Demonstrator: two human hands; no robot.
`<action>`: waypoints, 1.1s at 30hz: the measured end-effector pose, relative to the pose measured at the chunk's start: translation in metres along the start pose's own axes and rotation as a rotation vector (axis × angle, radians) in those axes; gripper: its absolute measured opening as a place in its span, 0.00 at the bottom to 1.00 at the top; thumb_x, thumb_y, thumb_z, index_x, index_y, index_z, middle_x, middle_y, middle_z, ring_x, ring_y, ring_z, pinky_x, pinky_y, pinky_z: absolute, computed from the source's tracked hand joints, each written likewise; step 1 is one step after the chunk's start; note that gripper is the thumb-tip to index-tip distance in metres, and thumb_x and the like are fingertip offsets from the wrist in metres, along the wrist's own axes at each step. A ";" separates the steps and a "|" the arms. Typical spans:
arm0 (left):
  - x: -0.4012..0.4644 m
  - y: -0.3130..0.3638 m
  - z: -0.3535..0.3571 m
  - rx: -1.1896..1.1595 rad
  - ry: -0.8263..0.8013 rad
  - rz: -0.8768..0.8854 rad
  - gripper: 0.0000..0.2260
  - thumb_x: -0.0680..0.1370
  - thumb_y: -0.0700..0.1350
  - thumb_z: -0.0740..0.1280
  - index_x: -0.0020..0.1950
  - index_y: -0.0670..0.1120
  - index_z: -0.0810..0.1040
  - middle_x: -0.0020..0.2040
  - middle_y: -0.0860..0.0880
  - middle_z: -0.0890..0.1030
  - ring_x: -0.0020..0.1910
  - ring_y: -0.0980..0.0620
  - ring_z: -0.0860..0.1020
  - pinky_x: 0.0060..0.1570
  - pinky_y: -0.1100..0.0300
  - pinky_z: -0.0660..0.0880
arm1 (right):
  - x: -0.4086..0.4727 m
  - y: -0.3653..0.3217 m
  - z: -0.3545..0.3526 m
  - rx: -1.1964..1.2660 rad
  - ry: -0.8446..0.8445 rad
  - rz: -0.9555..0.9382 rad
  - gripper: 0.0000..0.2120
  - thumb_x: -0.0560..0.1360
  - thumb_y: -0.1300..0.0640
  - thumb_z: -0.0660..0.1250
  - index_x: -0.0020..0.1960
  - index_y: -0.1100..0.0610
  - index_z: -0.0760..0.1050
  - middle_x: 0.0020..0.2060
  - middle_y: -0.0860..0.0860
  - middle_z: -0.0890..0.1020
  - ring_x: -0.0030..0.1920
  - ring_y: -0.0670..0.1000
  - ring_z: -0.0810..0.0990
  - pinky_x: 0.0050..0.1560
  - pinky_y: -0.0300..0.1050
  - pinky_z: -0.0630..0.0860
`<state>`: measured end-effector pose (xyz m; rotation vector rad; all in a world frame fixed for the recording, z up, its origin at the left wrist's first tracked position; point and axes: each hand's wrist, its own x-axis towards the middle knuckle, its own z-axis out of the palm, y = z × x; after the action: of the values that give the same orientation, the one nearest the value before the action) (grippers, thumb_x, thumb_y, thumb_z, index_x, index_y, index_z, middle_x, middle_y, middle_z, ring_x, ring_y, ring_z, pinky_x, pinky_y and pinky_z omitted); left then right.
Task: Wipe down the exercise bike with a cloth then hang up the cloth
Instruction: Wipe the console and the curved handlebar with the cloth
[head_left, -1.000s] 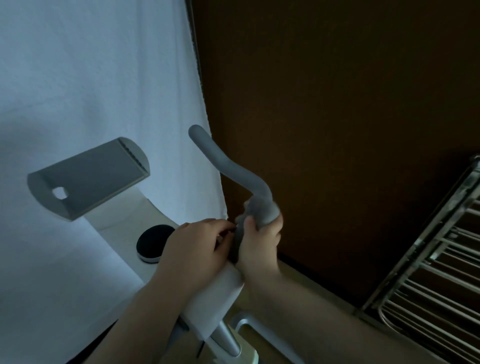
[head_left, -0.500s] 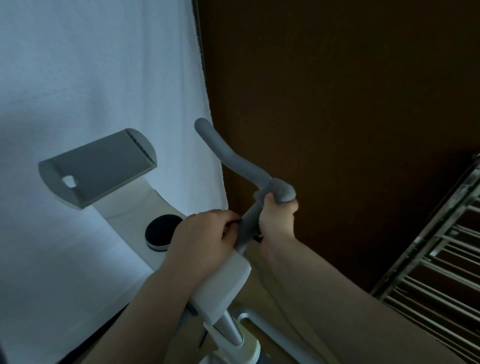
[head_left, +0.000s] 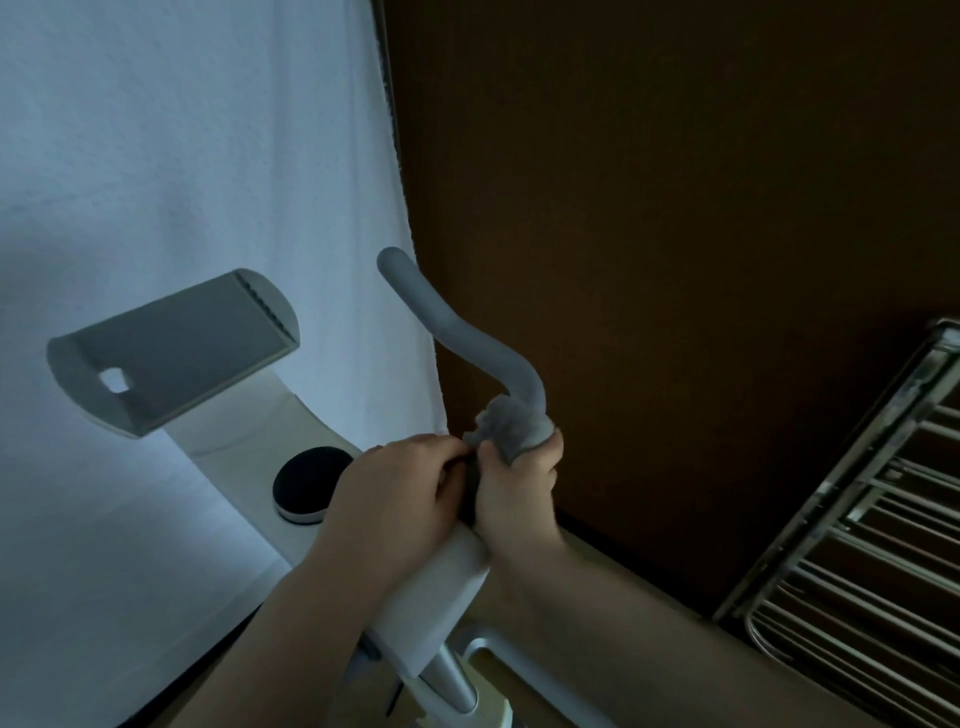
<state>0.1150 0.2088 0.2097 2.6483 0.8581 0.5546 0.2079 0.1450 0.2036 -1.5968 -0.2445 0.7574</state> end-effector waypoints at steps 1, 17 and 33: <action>0.001 0.000 0.000 0.001 -0.005 0.002 0.09 0.80 0.51 0.60 0.52 0.55 0.79 0.43 0.57 0.81 0.40 0.58 0.78 0.34 0.69 0.68 | 0.010 -0.002 -0.002 0.001 -0.008 0.019 0.32 0.80 0.57 0.62 0.77 0.54 0.47 0.70 0.57 0.62 0.64 0.57 0.70 0.58 0.47 0.71; -0.002 -0.003 -0.001 -0.022 0.015 0.015 0.11 0.80 0.51 0.59 0.53 0.54 0.81 0.44 0.56 0.83 0.39 0.60 0.76 0.34 0.72 0.67 | 0.026 -0.003 -0.014 -0.447 0.017 -0.465 0.30 0.79 0.57 0.63 0.77 0.49 0.54 0.73 0.50 0.61 0.73 0.53 0.60 0.71 0.53 0.66; -0.068 -0.028 -0.020 0.046 0.302 -0.322 0.16 0.74 0.51 0.60 0.61 0.53 0.76 0.61 0.56 0.77 0.60 0.55 0.73 0.63 0.56 0.66 | 0.015 -0.017 -0.032 -0.803 -0.454 -1.076 0.17 0.75 0.61 0.67 0.58 0.43 0.73 0.43 0.24 0.69 0.49 0.25 0.68 0.61 0.59 0.72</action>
<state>0.0413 0.1919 0.1981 2.4255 1.3670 0.8678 0.2429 0.1315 0.2144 -1.6460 -1.7466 0.1203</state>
